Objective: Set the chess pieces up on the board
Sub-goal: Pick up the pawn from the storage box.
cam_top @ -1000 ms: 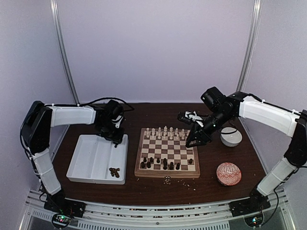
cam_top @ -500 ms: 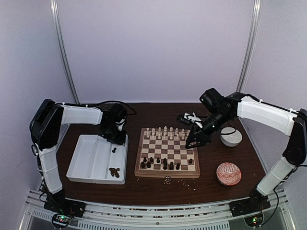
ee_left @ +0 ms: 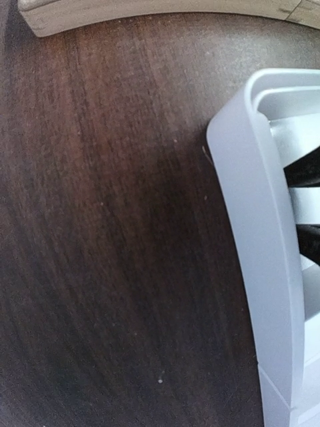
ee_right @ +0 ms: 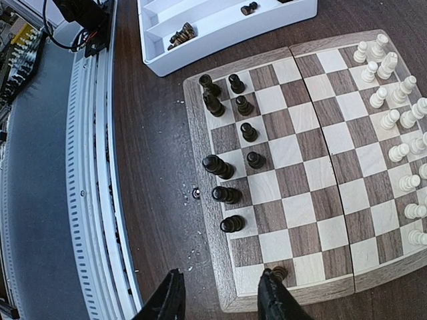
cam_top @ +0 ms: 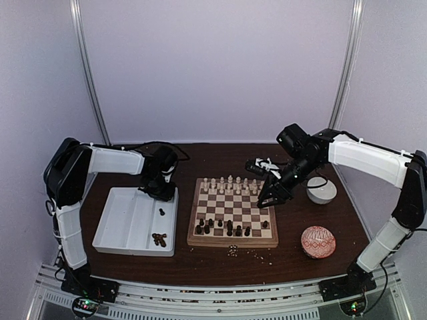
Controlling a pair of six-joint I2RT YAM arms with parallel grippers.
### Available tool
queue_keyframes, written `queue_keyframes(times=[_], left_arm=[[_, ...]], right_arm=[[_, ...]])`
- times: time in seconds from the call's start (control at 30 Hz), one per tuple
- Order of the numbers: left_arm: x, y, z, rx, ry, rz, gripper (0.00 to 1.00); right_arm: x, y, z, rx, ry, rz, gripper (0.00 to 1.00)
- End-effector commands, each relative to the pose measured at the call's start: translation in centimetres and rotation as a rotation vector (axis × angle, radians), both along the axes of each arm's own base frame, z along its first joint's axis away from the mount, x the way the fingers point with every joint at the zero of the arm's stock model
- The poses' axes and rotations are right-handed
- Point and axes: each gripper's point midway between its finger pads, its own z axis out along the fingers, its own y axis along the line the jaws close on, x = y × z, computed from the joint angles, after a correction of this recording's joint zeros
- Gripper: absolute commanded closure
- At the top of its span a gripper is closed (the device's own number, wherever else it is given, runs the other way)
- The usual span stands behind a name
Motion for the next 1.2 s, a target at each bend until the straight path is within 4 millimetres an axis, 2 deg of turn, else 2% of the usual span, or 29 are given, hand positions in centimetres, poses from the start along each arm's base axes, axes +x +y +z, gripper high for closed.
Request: queue_keyframes(times=[0.0, 0.1, 0.17, 0.3, 0.4, 0.67, 0.87, 1.17], left_arm=[[-0.3, -0.6, 1.1, -0.077, -0.019, 0.006, 0.81], [-1.4, 0.9, 3.4, -0.062, -0.038, 0.072, 0.73], [-2.4, 1.6, 4.0, -0.077, -0.032, 0.122, 0.69], [-4.8, 1.1, 2.9, -0.093, 0.062, 0.152, 0.69], [-5.9, 0.9, 2.2, -0.073, 0.084, 0.16, 0.69], [-6.7, 0.1, 1.3, -0.072, 0.102, 0.175, 0.72], [-7.2, 1.5, 0.2, 0.021, 0.123, 0.219, 0.7], [-7.8, 1.5, -1.1, 0.037, 0.143, 0.243, 0.73]], right_arm=[[-0.1, 0.0, 0.1, 0.007, 0.017, 0.009, 0.62], [-0.2, 0.0, -0.1, 0.005, 0.021, 0.012, 0.62], [-0.2, 0.0, -0.1, 0.006, 0.026, 0.015, 0.62], [-0.4, 0.1, -0.2, 0.006, 0.035, 0.028, 0.62], [-0.4, 0.1, -0.2, 0.009, 0.037, 0.032, 0.62], [-0.8, 0.0, -0.1, 0.012, 0.037, 0.04, 0.62], [-0.9, -0.1, 0.0, 0.014, 0.033, 0.043, 0.62], [-1.2, -0.2, 0.0, 0.016, 0.037, 0.05, 0.62]])
